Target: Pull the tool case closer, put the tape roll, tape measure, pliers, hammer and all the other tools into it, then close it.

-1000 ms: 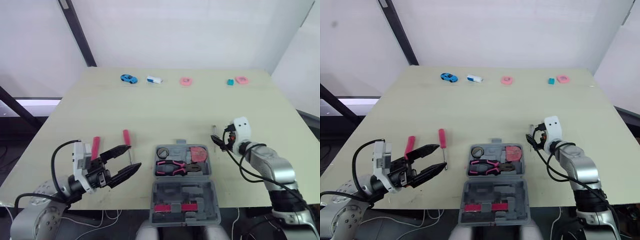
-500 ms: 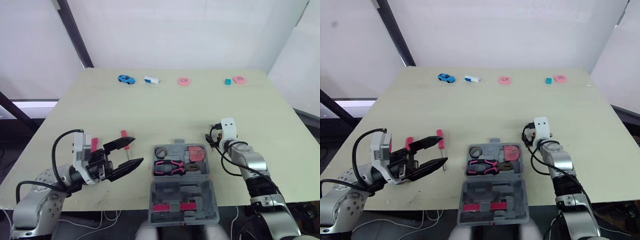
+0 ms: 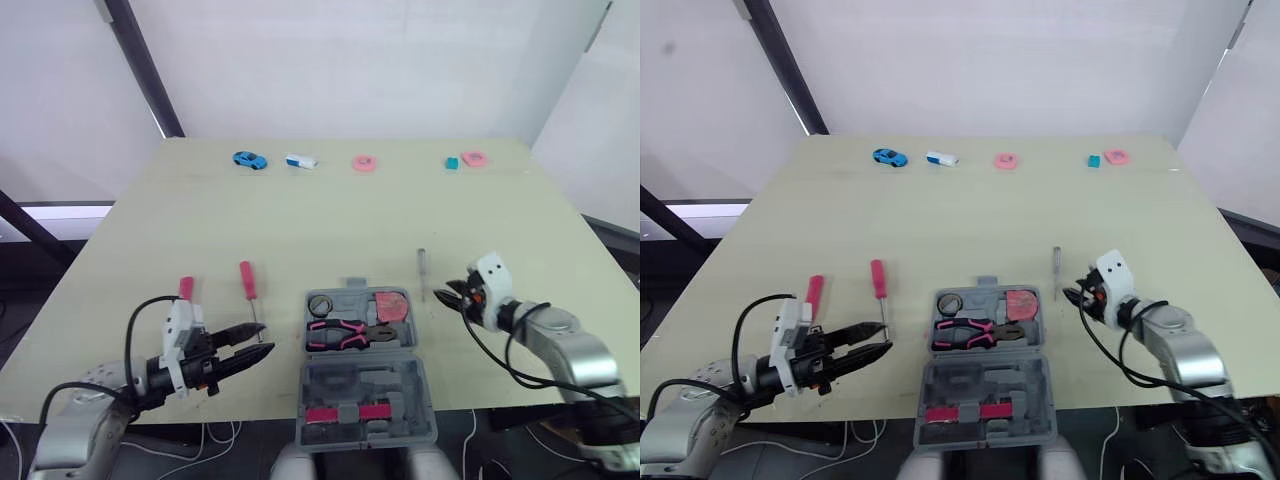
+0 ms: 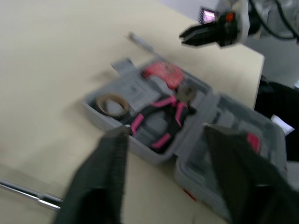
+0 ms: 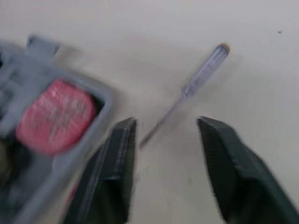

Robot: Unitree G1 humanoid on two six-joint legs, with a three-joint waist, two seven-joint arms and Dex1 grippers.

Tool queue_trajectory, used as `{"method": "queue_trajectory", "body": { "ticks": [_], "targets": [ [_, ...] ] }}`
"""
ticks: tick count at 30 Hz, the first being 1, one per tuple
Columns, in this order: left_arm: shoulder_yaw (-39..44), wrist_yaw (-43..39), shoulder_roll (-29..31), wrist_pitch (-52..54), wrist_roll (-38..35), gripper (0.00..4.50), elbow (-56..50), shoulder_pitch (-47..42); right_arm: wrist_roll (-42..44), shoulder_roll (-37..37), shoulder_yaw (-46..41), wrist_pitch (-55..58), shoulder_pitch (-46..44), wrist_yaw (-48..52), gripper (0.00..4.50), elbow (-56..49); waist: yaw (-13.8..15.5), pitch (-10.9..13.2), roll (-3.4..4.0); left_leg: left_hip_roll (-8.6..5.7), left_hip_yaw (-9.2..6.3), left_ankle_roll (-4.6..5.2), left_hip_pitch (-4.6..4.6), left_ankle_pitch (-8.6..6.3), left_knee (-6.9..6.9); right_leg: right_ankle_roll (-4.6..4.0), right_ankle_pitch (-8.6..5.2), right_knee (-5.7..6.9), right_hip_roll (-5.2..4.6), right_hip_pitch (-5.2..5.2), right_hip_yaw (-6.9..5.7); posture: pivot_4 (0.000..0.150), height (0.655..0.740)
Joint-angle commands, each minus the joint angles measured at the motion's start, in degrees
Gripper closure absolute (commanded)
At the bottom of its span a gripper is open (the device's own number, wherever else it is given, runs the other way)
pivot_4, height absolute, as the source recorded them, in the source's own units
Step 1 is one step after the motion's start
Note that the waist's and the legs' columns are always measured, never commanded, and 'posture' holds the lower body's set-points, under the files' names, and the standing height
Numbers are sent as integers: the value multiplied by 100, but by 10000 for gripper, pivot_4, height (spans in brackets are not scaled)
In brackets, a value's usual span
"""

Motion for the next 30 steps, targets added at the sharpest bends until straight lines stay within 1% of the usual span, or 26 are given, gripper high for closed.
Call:
{"method": "queue_trajectory", "body": {
  "ticks": [1, 2, 3, 6, 11, 14, 19, 23, 30],
  "targets": [
    [-353, -384, 116, -413, 402, 40105, 543, -302, -135, -628, 321, -516, 76, 909, 44879, -254, -11, 0, -1, 1, 0, 0, 2, 0, 1, 0, 0, 1, 3, 1, 1, 1500, 7400],
    [-466, -462, 120, -485, 508, 43199, 717, -400, -193, -794, 430, -643, 100, 1112, 45000, -238, -9, 0, 0, 1, 0, 0, 3, 0, 2, 0, 0, 2, 3, 1, 2, 1500, 7400],
    [-602, -561, 121, -638, 659, 44356, 927, -514, -239, -912, 540, -744, 100, 1280, 45000, -198, -16, -1, -1, 1, -2, 0, 3, 0, 2, -1, 0, 3, 5, 1, 1, 1500, 7400],
    [-911, -746, 104, -973, 1005, 44356, 1422, -791, -499, -1088, 891, -1097, 49, 1582, 45000, -51, -17, -1, -2, 2, -5, 0, 1, 0, 2, 8, 6, 1, 9, 1, 1, 1500, 7400],
    [-1343, -745, -24, -1180, 1442, 44356, 1886, -1259, -929, -1044, 1403, -1432, -128, 1803, 45000, 69, 23, -1, -2, 1, -2, 0, -5, 0, 4, 18, 12, 0, 7, 0, 1, 1500, 7400],
    [-1492, -644, -163, -1114, 1529, 44356, 1830, -1417, -1093, -974, 1602, -1448, -213, 1852, 45000, 89, 86, -1, -2, 1, -1, 0, -5, 0, 7, 18, 12, 0, 6, 1, 1, 1500, 7400],
    [-1676, -504, -291, -1031, 1607, 44356, 1521, -1389, -1434, -889, 1923, -1419, -311, 1853, 45000, 137, 128, -1, -2, 1, -3, 0, -6, 0, 10, 18, 13, 3, 7, 1, 1, 1500, 7400],
    [-1782, -298, -421, -890, 1665, 44356, 1269, -1357, -1627, -585, 2147, -1346, -458, 1764, 45000, 138, 118, -1, -2, 1, -3, 0, -5, 0, 12, 18, 13, 4, 7, 1, 1, 1500, 7400],
    [-1868, -146, -579, -803, 1667, 44356, 1212, -1462, -1867, -252, 2352, -1276, -628, 1817, 45000, 153, 120, -2, -3, 2, -9, 0, -5, 0, 31, 19, 14, 11, 9, 9, -3, 1500, 7400]
  ]
}}
